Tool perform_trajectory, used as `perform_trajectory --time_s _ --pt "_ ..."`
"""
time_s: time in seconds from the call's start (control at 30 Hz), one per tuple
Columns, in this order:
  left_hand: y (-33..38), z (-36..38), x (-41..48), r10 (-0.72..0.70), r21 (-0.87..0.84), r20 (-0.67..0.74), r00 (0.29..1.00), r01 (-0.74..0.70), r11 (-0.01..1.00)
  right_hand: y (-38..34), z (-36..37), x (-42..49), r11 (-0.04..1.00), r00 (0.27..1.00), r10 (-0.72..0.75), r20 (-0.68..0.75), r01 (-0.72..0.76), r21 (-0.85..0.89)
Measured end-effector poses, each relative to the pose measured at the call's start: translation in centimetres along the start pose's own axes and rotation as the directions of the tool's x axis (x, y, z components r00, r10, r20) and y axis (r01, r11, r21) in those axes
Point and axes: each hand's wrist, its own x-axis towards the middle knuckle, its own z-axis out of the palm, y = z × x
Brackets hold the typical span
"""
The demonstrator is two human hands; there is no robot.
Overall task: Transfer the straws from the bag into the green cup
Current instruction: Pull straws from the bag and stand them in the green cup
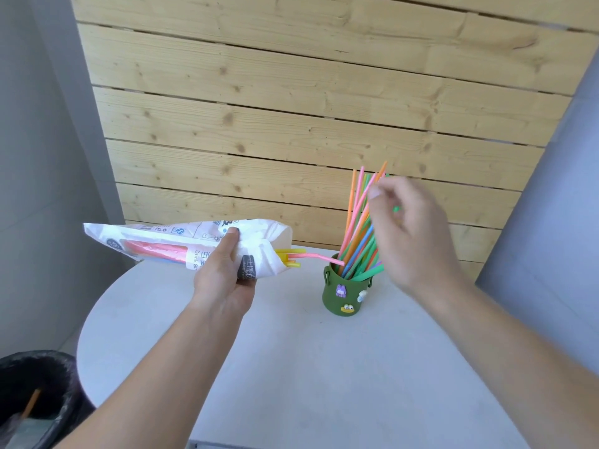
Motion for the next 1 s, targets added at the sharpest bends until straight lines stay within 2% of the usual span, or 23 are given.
perform_trajectory --time_s 0.1,0.17,0.2,0.27,0.3,0.37,0.43,0.5,0.63,0.77,0.83,0.9,1.0 --pt "0.4 0.1 -0.4 0.036 0.006 0.058 0.998 -0.036 0.999 -1.1 3.1 -3.0 0.942 0.943 0.267 0.197 -0.298 0.153" --pt "0.6 0.1 -0.7 0.068 0.031 0.093 0.993 -0.071 0.997 -1.0 4.8 -3.7 0.844 0.843 0.446 0.300 -0.508 0.171" --pt "0.7 0.1 -0.8 0.085 0.046 0.111 0.990 -0.091 0.995 -0.9 5.6 -3.8 0.757 0.765 0.540 0.351 -0.624 0.196" --pt "0.9 0.2 -1.2 0.127 0.087 0.148 0.981 -0.140 0.986 -1.0 6.8 -4.1 0.449 0.566 0.670 0.480 -0.824 0.346" --pt "0.9 0.3 -1.4 0.152 0.121 0.161 0.975 -0.173 0.978 -1.1 7.2 -4.4 0.276 0.480 0.688 0.544 -0.867 0.415" --pt "0.9 0.4 -1.8 0.225 0.225 0.183 0.957 -0.264 0.938 -1.3 7.9 -5.1 0.040 0.391 0.662 0.639 -0.870 0.491" --pt "0.8 0.6 -2.2 0.308 0.326 0.251 0.918 -0.380 0.866 -1.4 8.3 -5.5 -0.078 0.351 0.633 0.690 -0.858 0.508" --pt "0.6 0.9 -2.7 0.356 0.364 0.345 0.869 -0.473 0.802 -1.4 8.6 -5.8 -0.138 0.311 0.623 0.717 -0.859 0.493" --pt "0.3 1.1 -3.1 0.394 0.377 0.435 0.810 -0.561 0.737 -0.9 8.7 -6.2 -0.152 0.255 0.634 0.730 -0.885 0.441" --pt "-0.1 1.1 -2.9 0.395 0.365 0.396 0.829 -0.537 0.761 -0.3 8.5 -6.2 -0.131 0.276 0.668 0.691 -0.871 0.474" --pt "-0.3 1.0 -2.6 0.371 0.344 0.319 0.872 -0.471 0.812 -0.1 8.5 -6.1 -0.041 0.306 0.692 0.653 -0.887 0.459" --pt "-0.4 0.7 -2.2 0.313 0.306 0.229 0.922 -0.373 0.876 0.1 8.5 -6.0 0.093 0.352 0.722 0.596 -0.902 0.421" --pt "-0.4 0.4 -1.7 0.214 0.220 0.131 0.968 -0.239 0.946 0.6 8.6 -5.9 0.324 0.510 0.719 0.472 -0.847 0.421"
